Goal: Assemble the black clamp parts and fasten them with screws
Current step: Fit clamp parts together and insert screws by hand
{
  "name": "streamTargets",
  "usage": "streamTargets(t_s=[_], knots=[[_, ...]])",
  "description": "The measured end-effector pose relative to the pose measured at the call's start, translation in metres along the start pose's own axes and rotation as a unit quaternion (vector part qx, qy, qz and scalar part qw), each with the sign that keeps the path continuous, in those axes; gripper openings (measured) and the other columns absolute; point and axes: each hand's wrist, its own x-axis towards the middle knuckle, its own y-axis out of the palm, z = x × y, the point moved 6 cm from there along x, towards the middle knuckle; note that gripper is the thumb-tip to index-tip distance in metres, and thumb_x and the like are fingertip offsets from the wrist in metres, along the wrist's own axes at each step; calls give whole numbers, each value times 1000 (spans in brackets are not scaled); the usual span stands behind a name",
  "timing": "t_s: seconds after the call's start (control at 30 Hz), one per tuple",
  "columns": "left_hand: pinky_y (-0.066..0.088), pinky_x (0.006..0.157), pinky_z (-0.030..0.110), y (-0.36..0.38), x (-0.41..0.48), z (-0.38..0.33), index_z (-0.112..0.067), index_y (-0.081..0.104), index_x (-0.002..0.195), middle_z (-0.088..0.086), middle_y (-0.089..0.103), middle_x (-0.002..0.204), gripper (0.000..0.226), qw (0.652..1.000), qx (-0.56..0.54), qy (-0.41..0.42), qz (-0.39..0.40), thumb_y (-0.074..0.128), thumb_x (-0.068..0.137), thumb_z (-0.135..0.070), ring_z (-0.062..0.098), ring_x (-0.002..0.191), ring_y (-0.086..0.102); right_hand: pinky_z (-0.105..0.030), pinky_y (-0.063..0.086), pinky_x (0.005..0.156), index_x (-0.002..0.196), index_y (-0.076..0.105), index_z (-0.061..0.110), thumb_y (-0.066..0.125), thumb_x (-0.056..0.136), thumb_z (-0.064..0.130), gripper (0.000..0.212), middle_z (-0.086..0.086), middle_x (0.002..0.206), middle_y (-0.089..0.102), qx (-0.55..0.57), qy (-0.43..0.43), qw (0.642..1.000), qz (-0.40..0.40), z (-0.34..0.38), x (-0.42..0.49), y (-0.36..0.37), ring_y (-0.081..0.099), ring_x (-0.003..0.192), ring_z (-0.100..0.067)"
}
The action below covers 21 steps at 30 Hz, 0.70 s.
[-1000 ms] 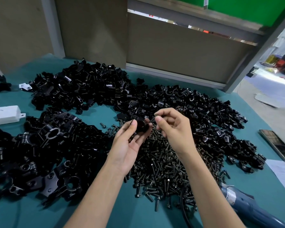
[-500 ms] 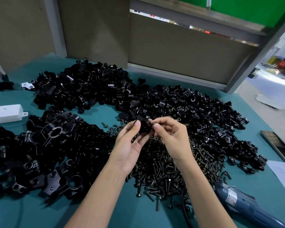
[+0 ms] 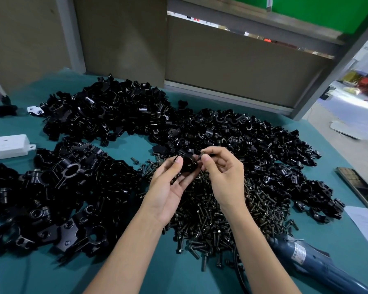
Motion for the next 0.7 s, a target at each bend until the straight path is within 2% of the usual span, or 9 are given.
streamTargets(t_s=[0.1, 0.17, 0.27, 0.37, 0.47, 0.57, 0.7], knots=[[60, 87, 34, -3, 1, -3, 2, 62, 114, 19, 72, 115, 34, 1000, -5, 4, -9, 64, 85, -15, 27, 109, 71, -30, 56, 73, 94, 70, 15, 66, 92, 2, 14, 2, 79, 73, -36, 2, 999, 0, -4, -2, -1, 66, 69, -8], [60, 87, 34, -4, 2, -5, 4, 61, 119, 21, 70, 119, 40, 1000, 8, 9, -11, 64, 84, -16, 29, 113, 69, -30, 56, 73, 93, 71, 16, 66, 92, 3, 14, 4, 79, 71, -65, -9, 998, 3, -3, -3, -2, 65, 70, -8], [59, 90, 34, -4, 2, -5, 7, 55, 128, 20, 69, 121, 51, 999, 32, 13, -16, 64, 84, -17, 31, 116, 67, -24, 53, 64, 95, 71, 19, 67, 92, 5, 14, 9, 78, 68, -137, -64, 988, 4, 3, -4, -5, 63, 68, -9], [59, 90, 33, -2, 1, -4, 6, 54, 128, 18, 71, 119, 50, 999, 39, 15, -8, 64, 85, -16, 28, 113, 69, -15, 42, 53, 97, 74, 19, 69, 91, 8, 13, 14, 73, 66, -208, -115, 971, 11, 11, -2, -5, 58, 58, -8], [59, 87, 32, -2, 1, -4, 5, 55, 127, 17, 72, 116, 47, 999, 39, 16, 0, 64, 85, -15, 27, 112, 69, -7, 38, 56, 97, 78, 16, 71, 90, 8, 13, 19, 78, 70, -234, -128, 963, 32, 14, -1, -3, 59, 62, 4], [59, 84, 29, -4, 1, -4, 4, 56, 125, 16, 73, 113, 43, 999, 42, 18, 1, 63, 87, -14, 27, 110, 70, -5, 40, 61, 96, 80, 16, 74, 87, 8, 13, 11, 84, 75, -237, -107, 964, 57, 15, 1, -2, 59, 67, 9], [59, 85, 30, -1, 1, -4, 6, 54, 128, 17, 71, 117, 44, 999, 39, 15, 8, 61, 89, -14, 27, 111, 70, -5, 44, 77, 103, 79, 17, 72, 89, 7, 18, 12, 91, 74, -224, -77, 968, 87, 18, 7, -8, 63, 84, 11]])
